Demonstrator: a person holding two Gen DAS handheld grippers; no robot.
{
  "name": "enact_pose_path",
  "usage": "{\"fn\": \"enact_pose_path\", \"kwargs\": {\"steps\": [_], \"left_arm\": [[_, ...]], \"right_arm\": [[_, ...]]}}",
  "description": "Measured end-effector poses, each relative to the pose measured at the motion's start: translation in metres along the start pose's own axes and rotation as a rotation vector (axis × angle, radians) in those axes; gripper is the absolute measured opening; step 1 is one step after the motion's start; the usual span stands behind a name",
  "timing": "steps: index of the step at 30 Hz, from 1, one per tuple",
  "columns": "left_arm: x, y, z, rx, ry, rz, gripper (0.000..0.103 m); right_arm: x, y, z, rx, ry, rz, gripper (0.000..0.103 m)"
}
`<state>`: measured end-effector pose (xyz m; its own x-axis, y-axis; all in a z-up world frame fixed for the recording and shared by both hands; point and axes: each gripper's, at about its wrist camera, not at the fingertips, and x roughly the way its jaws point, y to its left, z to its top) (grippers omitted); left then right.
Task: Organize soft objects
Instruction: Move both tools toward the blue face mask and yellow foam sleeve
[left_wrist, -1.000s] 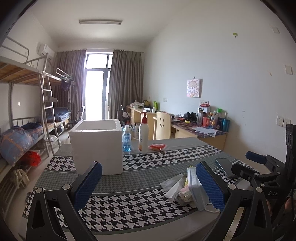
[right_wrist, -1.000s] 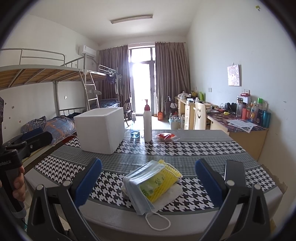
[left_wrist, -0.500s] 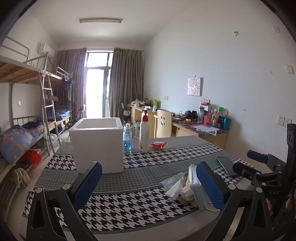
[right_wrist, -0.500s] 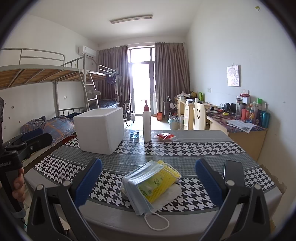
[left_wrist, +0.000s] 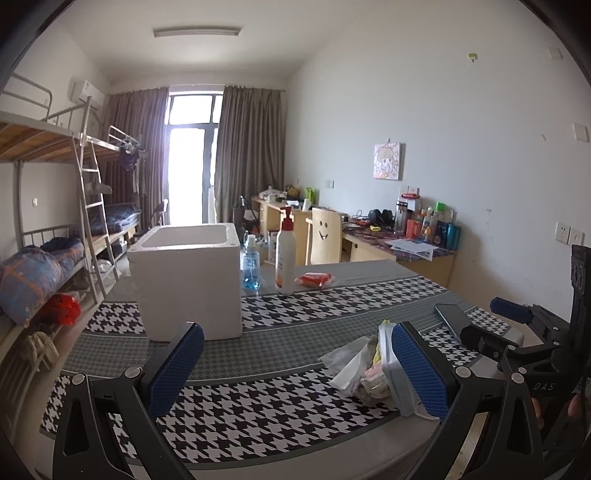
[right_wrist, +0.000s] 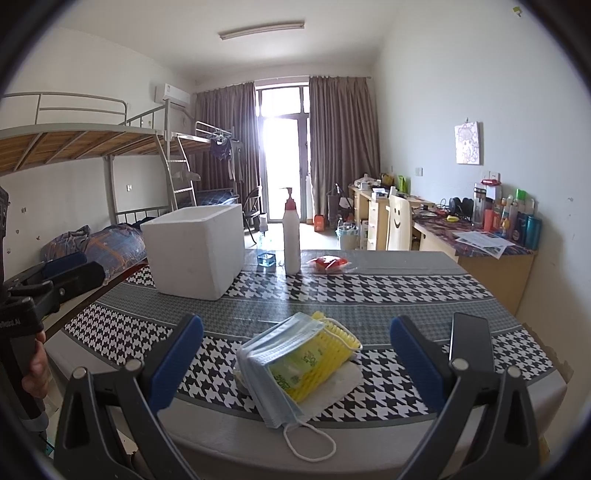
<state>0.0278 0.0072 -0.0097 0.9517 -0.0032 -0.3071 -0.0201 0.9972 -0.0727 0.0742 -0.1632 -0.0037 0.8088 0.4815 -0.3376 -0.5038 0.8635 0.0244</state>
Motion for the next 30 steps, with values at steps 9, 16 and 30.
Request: {"fn": "enact_pose_path", "kwargs": {"steps": [9,16,30], "left_arm": [[0.015,-0.009,0.0,0.01,0.034,-0.046,0.102],[0.029,-0.024,-0.002,0.039,0.075,-0.087,0.102],[0.058,-0.046,-0.013,0.05,0.166,-0.175,0.102]], "right_arm": [[0.01,-0.008,-0.003,0.007,0.027,-0.008,0.102],[0.016,-0.014,-0.007,0.028,0.053,-0.029,0.102],[0.024,-0.032,-0.014,0.061,0.097,-0.06,0.102]]}}
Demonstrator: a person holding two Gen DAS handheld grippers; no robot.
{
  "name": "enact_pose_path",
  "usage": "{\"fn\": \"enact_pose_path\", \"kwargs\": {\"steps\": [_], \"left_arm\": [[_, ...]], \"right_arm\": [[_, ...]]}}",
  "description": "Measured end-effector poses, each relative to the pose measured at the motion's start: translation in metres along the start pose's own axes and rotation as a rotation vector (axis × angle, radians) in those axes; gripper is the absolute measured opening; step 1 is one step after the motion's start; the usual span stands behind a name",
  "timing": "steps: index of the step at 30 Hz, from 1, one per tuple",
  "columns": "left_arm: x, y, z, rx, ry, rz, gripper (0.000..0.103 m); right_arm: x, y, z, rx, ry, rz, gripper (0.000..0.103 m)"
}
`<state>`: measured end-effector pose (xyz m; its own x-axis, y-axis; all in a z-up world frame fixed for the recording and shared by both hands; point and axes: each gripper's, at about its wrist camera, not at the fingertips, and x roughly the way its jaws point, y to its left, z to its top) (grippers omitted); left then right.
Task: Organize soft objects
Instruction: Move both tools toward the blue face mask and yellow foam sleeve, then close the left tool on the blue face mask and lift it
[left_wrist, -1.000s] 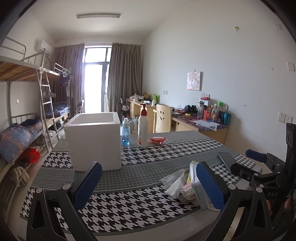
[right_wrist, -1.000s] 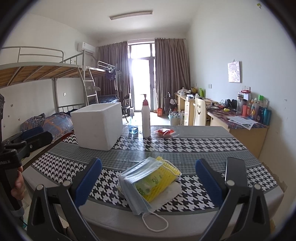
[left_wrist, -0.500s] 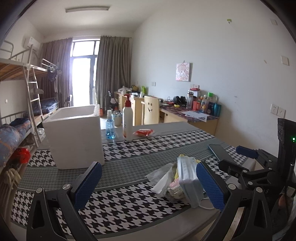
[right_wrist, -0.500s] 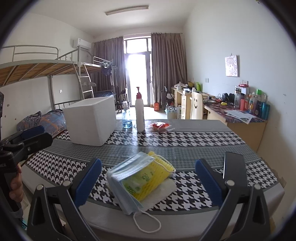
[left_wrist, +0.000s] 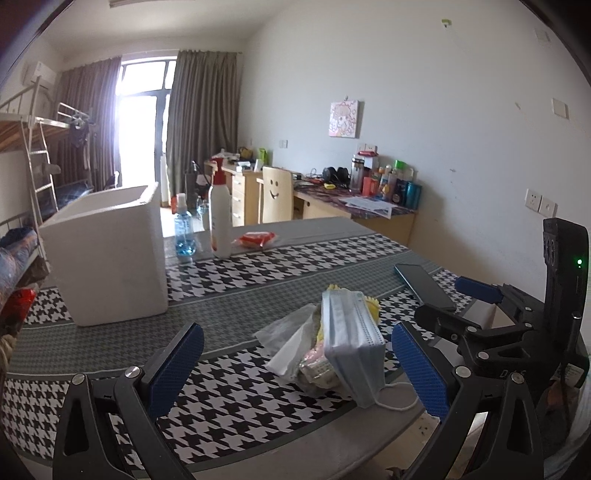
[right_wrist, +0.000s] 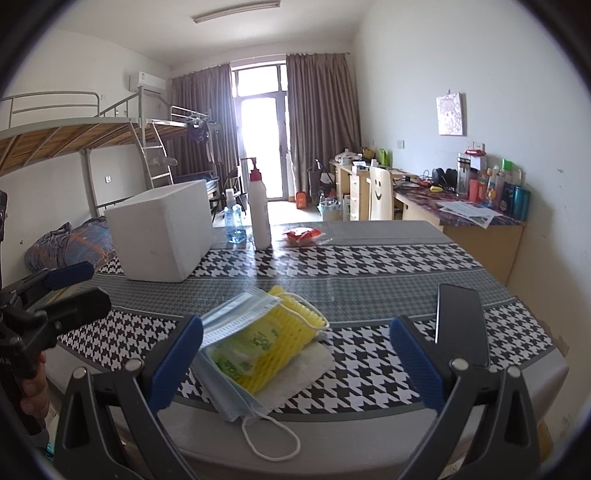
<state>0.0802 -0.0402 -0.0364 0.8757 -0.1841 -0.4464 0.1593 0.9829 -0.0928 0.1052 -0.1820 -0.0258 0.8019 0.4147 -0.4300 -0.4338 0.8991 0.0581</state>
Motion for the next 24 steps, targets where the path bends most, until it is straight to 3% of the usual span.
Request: {"fn": "enact_pose_path", "kwargs": {"steps": [9,24], "left_arm": [[0.02,-0.01,-0.003,-0.001,0.064,-0.078,0.1],[0.059,-0.018,-0.011,0.007,0.186,-0.143,0.071]], "right_arm": [[0.008,-0.01,-0.003,0.02,0.027,-0.019,0.102],[0.019,-0.024,-0.008,0.046,0.059,-0.029,0.102]]}}
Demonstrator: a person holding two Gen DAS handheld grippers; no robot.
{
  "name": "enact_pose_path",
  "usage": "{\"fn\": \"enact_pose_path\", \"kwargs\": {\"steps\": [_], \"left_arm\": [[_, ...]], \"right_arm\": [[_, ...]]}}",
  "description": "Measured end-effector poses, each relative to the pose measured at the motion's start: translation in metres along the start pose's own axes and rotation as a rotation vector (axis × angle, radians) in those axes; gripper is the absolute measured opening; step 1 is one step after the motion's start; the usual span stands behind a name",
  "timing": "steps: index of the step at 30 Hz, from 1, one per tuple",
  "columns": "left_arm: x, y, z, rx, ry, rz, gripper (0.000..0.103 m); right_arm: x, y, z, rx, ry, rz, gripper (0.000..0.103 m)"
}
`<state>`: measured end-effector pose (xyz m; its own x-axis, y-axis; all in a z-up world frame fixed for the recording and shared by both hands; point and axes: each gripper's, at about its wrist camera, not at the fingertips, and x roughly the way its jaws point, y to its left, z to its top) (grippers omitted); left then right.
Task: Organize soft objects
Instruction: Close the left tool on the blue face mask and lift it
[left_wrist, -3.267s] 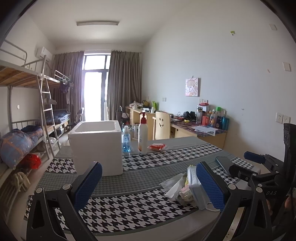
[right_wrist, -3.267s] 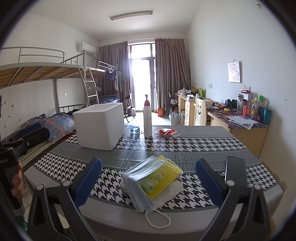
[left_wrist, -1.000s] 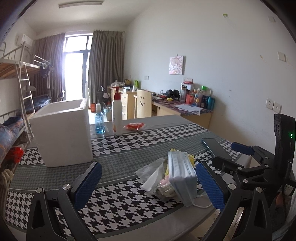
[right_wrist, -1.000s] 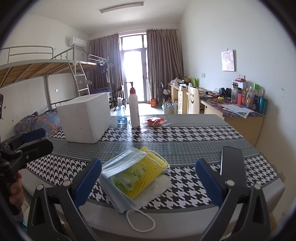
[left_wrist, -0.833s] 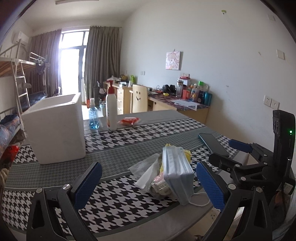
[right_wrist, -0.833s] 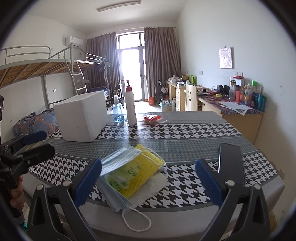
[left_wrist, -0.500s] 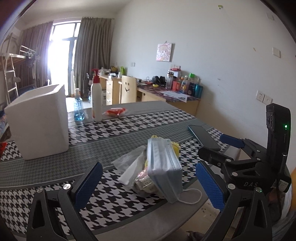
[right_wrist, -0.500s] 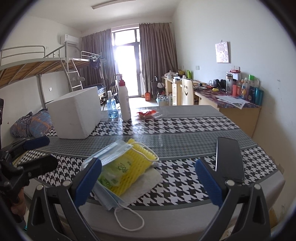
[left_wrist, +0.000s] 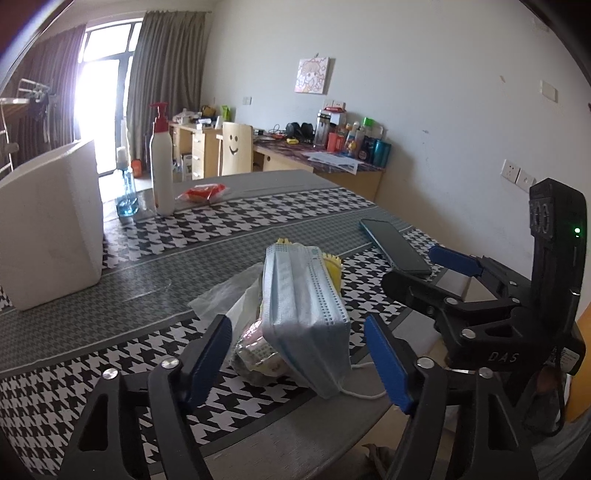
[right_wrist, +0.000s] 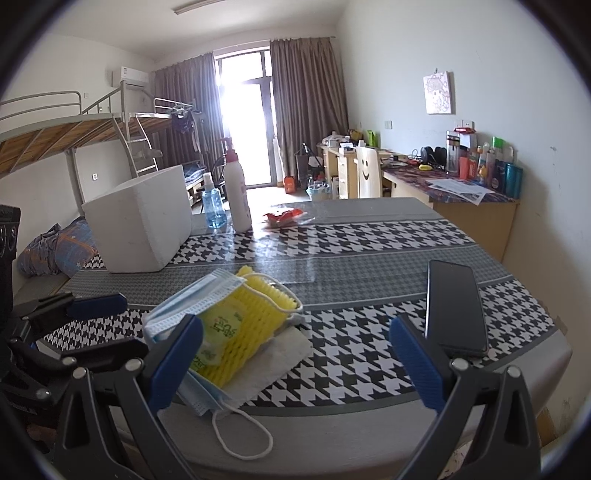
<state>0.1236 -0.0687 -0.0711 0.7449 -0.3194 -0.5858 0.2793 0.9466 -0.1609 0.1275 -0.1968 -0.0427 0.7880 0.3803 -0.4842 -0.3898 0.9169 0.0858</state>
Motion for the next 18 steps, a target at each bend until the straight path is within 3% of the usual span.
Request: {"fn": "enact_pose_path", "kwargs": {"steps": [5,9,11,18], "left_arm": [[0.007,0.0017,-0.0015,-0.011,0.024,-0.008,0.054],[0.0076,0.0016,-0.0022,-0.015,0.024,-0.027,0.047],[0.0073,0.0018,-0.0026,-0.014,0.023,-0.033,0.035],[-0.0008,-0.001,-0.0022,-0.002,0.003,-0.067,0.022]], "right_arm": [[0.0028,-0.0016,-0.0015,0.005,0.009,-0.001,0.102],[0.0046,-0.0025,-0.003,0.008,0.013,-0.002,0.102],[0.0053,-0.0025,-0.0036,0.009,0.017,0.0,0.102],[0.0055,-0.0001,-0.0037,0.007,0.019,0.002,0.102]]}}
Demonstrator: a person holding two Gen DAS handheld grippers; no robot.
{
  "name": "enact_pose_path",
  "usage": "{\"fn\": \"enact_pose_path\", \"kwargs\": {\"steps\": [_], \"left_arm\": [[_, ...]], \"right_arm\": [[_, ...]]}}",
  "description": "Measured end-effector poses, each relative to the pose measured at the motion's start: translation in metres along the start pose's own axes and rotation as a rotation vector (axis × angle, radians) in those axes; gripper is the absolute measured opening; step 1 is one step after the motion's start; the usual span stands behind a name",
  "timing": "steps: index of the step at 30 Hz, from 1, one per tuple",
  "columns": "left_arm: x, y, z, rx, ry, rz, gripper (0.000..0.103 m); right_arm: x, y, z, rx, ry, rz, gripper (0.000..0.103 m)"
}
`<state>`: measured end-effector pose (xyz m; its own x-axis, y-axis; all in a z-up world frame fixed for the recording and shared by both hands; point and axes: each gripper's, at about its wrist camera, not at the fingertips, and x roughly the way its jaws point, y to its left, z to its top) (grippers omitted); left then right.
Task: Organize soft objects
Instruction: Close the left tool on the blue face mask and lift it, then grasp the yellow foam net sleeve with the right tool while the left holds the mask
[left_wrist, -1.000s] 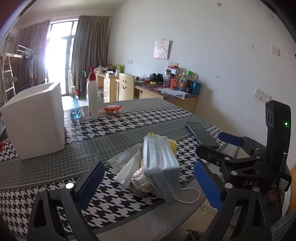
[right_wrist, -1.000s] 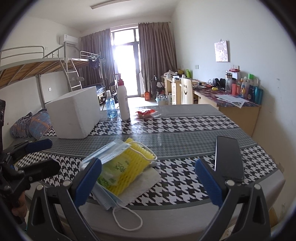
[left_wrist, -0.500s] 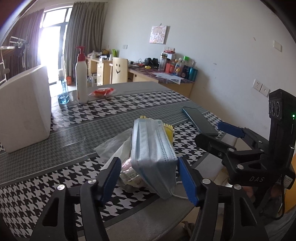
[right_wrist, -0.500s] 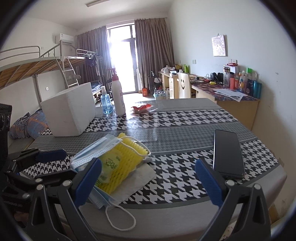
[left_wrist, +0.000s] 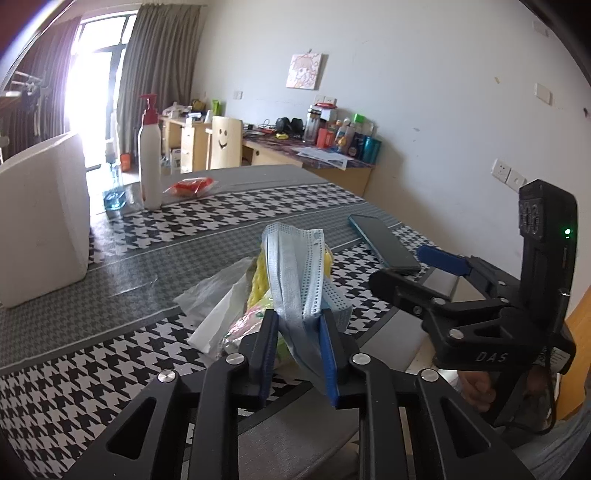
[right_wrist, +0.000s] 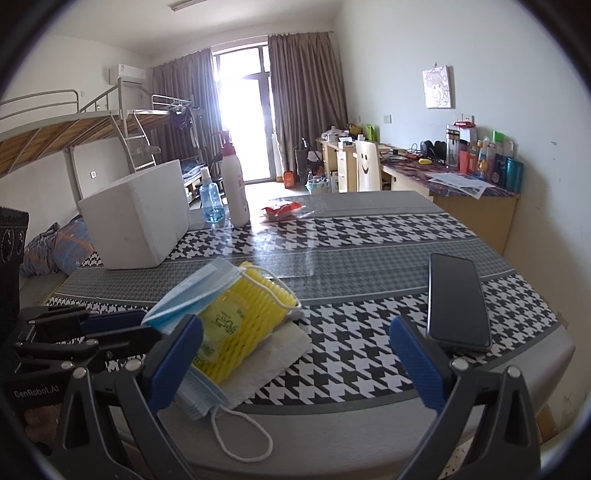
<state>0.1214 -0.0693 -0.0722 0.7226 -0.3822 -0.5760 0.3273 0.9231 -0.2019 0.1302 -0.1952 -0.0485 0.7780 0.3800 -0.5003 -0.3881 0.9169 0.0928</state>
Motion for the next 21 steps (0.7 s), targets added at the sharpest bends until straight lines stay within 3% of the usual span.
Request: {"fn": "enact_pose_path", "kwargs": {"steps": [5,21], "left_arm": [[-0.012,-0.002,0.003,0.007,-0.029,-0.02,0.02],[-0.06,0.01,0.008,-0.02,-0.131,0.027,0.02]], "right_arm": [[-0.002,0.0,0.0,0.002,-0.003,-0.004,0.102],[-0.004,0.015,0.002,-0.022,-0.015,0.031,0.102]]}}
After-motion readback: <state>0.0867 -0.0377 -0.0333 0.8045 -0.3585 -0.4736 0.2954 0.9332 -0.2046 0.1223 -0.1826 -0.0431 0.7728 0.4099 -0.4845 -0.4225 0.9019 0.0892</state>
